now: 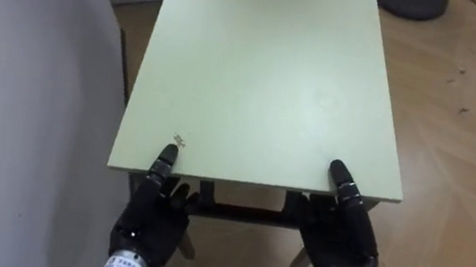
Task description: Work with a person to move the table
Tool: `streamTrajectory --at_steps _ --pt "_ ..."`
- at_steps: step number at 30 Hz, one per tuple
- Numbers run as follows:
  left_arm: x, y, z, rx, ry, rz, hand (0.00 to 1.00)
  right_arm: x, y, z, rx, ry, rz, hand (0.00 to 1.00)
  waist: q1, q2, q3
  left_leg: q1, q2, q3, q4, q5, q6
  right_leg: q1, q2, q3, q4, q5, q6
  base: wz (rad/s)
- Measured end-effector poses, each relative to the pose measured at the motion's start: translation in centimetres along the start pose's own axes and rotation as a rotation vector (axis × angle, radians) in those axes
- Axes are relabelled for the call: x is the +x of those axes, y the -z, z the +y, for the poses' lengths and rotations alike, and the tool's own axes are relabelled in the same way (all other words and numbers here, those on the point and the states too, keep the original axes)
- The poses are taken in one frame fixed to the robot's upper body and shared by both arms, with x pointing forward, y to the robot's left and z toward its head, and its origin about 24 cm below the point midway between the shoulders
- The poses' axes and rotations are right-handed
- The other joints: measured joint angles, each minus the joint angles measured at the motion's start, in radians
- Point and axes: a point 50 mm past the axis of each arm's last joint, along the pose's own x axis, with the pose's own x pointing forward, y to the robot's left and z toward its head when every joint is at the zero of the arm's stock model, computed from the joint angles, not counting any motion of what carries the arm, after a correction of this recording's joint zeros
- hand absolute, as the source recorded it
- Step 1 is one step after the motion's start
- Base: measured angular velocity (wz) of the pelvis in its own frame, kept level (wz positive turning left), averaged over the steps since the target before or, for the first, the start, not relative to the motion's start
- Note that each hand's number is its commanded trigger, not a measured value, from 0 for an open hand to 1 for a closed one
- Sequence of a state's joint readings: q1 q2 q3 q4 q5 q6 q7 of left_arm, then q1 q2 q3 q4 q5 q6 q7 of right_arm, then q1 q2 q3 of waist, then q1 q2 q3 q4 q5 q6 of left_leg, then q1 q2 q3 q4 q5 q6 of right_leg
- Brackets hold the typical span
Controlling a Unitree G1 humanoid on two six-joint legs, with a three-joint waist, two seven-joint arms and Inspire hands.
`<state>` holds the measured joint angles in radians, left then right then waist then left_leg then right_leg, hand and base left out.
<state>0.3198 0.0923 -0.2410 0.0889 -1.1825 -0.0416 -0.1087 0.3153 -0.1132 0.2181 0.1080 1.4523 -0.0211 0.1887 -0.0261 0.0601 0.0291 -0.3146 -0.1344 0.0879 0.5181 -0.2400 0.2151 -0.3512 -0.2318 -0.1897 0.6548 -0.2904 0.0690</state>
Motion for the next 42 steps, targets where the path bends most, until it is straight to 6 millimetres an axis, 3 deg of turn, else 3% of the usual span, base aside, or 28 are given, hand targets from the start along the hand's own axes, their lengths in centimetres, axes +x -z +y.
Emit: streamTrajectory --at_steps 3,5,12,24,31,34,35,36,38,42 --pt "0.0 0.0 0.1 0.0 -0.006 -0.002 1.0 0.1 0.1 0.1 0.005 0.004 0.004 1.0 0.023 0.0 -0.0012 0.011 -0.013 -0.014 -0.011 0.0 0.0 0.023 0.035 0.0 -0.074 0.072 0.001 0.36" --pt "0.0 -0.1 0.1 0.005 -0.009 -0.002 1.0 0.1 0.2 0.0 0.012 0.012 0.009 1.0 0.043 -0.002 -0.0008 0.032 -0.012 -0.027 -0.033 0.002 -0.004 0.051 0.042 -0.006 -0.103 0.074 0.001 0.2" --pt "-0.1 -0.4 0.3 0.023 -0.026 -0.017 1.0 0.0 1.0 -0.1 0.041 0.036 0.035 1.0 0.063 -0.02 0.0014 0.104 -0.005 -0.086 -0.098 0.011 -0.017 0.176 0.083 -0.013 -0.243 0.089 0.01 0.21" --pt "-0.1 -0.8 0.4 0.051 -0.033 -0.037 1.0 0.0 1.6 -0.4 0.062 0.051 0.035 1.0 0.06 -0.031 0.0045 0.136 0.001 -0.086 -0.156 0.012 -0.02 0.246 0.087 -0.069 -0.329 0.097 0.011 0.15" --pt "0.0 -0.6 0.4 0.05 -0.036 -0.028 1.0 0.0 1.4 -0.5 0.059 0.053 0.029 1.0 0.052 -0.03 0.0041 0.139 0.001 -0.05 -0.166 0.013 -0.021 0.246 0.078 -0.057 -0.33 0.09 0.021 0.1" --pt "-0.2 -0.2 1.3 0.053 -0.063 -0.002 1.0 -0.1 1.3 -1.5 0.044 0.079 0.038 1.0 0.054 -0.03 0.004 0.163 0.001 -0.03 -0.184 0.012 -0.023 0.259 0.078 -0.026 -0.331 0.088 0.025 -0.04" --pt "-0.3 0.1 1.8 0.061 -0.075 0.018 1.0 -0.3 1.2 -2.0 0.039 0.103 0.043 1.0 0.054 -0.03 0.0039 0.177 0.001 -0.023 -0.194 0.009 -0.031 0.272 0.078 -0.02 -0.335 0.088 0.025 0.0" --pt "-0.4 0.5 2.4 0.07 -0.089 0.041 1.0 -0.5 1.2 -2.7 0.032 0.132 0.047 1.0 0.053 -0.032 0.0029 0.19 0.001 -0.008 -0.207 0.005 -0.072 0.286 0.076 -0.005 -0.35 0.089 0.023 0.04" --pt "-0.5 1.0 3.3 0.078 -0.103 0.073 0.97 -0.7 1.1 -3.5 0.016 0.159 0.048 1.0 0.054 -0.032 0.0022 0.206 0.002 0.012 -0.23 0.005 -0.127 0.304 0.074 -0.002 -0.374 0.099 0.022 0.02" --pt "-0.7 1.1 4.2 0.076 -0.087 0.084 0.89 -0.9 1.3 -4.0 0.01 0.154 0.073 1.0 0.056 -0.033 0.001 0.232 0.024 0.098 -0.25 0.006 -0.126 0.319 0.077 -0.002 -0.384 0.1 0.023 -0.01"
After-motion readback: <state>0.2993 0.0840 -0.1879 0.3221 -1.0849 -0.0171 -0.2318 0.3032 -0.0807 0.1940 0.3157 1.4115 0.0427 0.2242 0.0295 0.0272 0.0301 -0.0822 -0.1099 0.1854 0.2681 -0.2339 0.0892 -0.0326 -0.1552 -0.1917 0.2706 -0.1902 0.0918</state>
